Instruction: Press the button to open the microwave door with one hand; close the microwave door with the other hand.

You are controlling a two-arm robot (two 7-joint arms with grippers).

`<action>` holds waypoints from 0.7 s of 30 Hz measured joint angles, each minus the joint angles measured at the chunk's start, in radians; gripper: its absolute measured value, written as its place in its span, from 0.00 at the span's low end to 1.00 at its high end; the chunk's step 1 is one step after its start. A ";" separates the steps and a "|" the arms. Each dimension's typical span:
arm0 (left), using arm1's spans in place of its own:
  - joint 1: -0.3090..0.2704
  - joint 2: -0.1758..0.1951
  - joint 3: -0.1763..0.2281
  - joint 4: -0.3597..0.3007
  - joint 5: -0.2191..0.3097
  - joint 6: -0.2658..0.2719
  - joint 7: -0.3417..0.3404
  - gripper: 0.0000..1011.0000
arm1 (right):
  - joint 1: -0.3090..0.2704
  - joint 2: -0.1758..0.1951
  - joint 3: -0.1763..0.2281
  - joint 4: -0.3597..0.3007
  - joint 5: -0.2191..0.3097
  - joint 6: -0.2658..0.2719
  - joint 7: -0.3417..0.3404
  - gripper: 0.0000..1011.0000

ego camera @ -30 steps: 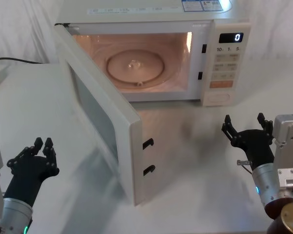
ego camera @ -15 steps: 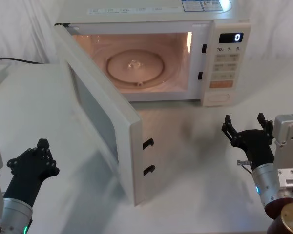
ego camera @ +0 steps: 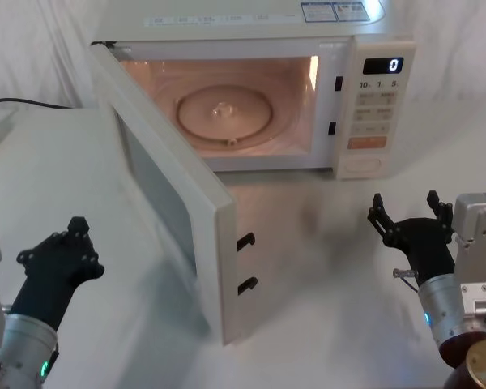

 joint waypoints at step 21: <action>-0.110 0.007 0.016 -0.062 0.013 0.053 -0.075 0.00 | 0.000 0.000 0.000 0.000 0.000 0.000 0.000 0.99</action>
